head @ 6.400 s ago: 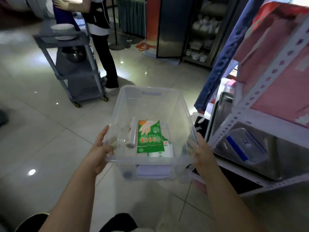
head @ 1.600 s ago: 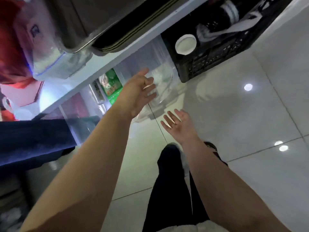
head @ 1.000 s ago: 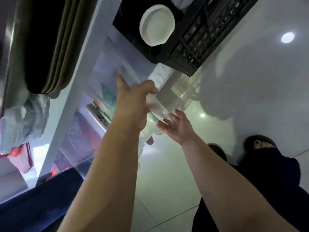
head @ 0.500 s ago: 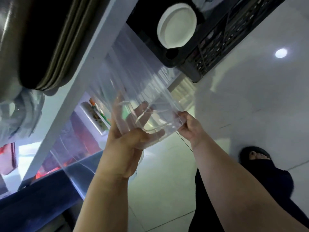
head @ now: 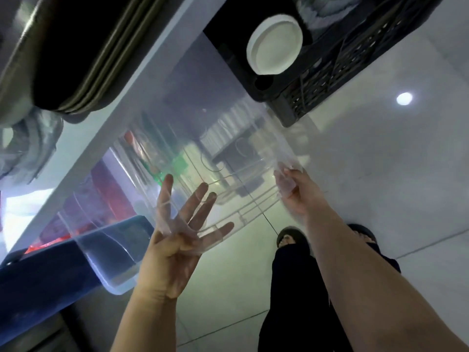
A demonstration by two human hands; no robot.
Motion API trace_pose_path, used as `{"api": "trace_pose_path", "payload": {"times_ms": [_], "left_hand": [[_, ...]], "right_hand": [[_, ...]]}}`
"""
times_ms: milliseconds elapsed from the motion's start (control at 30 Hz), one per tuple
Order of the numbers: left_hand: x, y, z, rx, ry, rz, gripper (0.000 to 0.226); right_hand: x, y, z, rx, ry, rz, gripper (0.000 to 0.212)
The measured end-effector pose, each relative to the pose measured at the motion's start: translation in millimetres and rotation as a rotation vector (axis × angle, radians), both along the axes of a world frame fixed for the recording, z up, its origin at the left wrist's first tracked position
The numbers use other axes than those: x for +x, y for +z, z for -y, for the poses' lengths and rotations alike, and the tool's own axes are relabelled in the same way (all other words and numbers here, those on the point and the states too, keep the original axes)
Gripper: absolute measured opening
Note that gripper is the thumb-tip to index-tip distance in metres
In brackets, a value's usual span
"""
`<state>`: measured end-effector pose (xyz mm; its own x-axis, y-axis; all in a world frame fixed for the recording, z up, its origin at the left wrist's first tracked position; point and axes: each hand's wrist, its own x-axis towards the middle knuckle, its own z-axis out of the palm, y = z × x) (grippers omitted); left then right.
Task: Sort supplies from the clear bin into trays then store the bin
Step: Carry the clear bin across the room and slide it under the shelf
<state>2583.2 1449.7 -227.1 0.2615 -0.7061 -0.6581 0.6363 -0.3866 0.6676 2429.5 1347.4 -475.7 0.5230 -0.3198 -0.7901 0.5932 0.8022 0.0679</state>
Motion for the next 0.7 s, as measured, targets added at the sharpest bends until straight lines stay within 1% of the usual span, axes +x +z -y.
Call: {"api": "trace_pose_path", "payload": {"times_ms": [67, 100, 167, 233, 267, 300, 367, 400, 433, 500, 567, 633, 700], "left_hand": [[6.8, 3.0, -6.0, -0.048, -0.046, -0.043, 0.109], [10.6, 4.4, -8.9, -0.072, -0.057, -0.067, 0.11], [19.6, 6.5, -17.7, -0.102, -0.038, -0.121, 0.111], [25.8, 9.0, -29.9, -0.153, 0.004, -0.224, 0.108], [26.9, 9.7, -36.7, -0.182, 0.034, -0.292, 0.109], [28.0, 10.3, -43.8, -0.204, 0.079, -0.361, 0.109], [32.7, 13.3, -57.1, -0.227, 0.183, -0.484, 0.109], [33.4, 17.0, -62.5, -0.232, 0.214, -0.503, 0.108], [31.4, 19.3, -68.4, -0.227, 0.219, -0.468, 0.107], [26.0, 22.9, -80.3, -0.14, 0.243, -0.285, 0.098], [24.1, 30.9, -91.8, -0.038, 0.374, -0.131, 0.08], [23.9, 36.8, -105.7, 0.028, 0.499, -0.031, 0.06], [26.8, 40.4, -121.0, 0.124, 0.541, 0.062, 0.054]], "right_hand": [[-12.9, 5.1, 0.8, 0.004, 0.015, 0.069, 0.067], [-18.2, 9.9, 0.4, 0.006, 0.036, 0.064, 0.068], [-26.7, 23.3, 1.8, -0.01, 0.096, 0.027, 0.059], [-34.3, 41.8, 5.3, -0.101, 0.205, 0.017, 0.05], [-38.0, 52.5, 7.8, -0.161, 0.262, 0.009, 0.05], [-41.5, 62.1, 10.8, -0.195, 0.306, -0.018, 0.054], [-47.7, 78.1, 14.0, -0.185, 0.335, -0.071, 0.062], [-50.1, 86.6, 14.6, -0.17, 0.331, -0.081, 0.063], [-51.1, 95.8, 14.7, -0.151, 0.321, -0.09, 0.062], [-51.0, 112.0, 12.2, -0.126, 0.304, -0.136, 0.062], [-47.9, 128.0, 7.9, -0.118, 0.3, -0.187, 0.063], [-44.0, 143.1, 3.7, -0.113, 0.318, -0.228, 0.067], [-40.4, 155.7, -0.7, -0.134, 0.356, -0.256, 0.071]]}}
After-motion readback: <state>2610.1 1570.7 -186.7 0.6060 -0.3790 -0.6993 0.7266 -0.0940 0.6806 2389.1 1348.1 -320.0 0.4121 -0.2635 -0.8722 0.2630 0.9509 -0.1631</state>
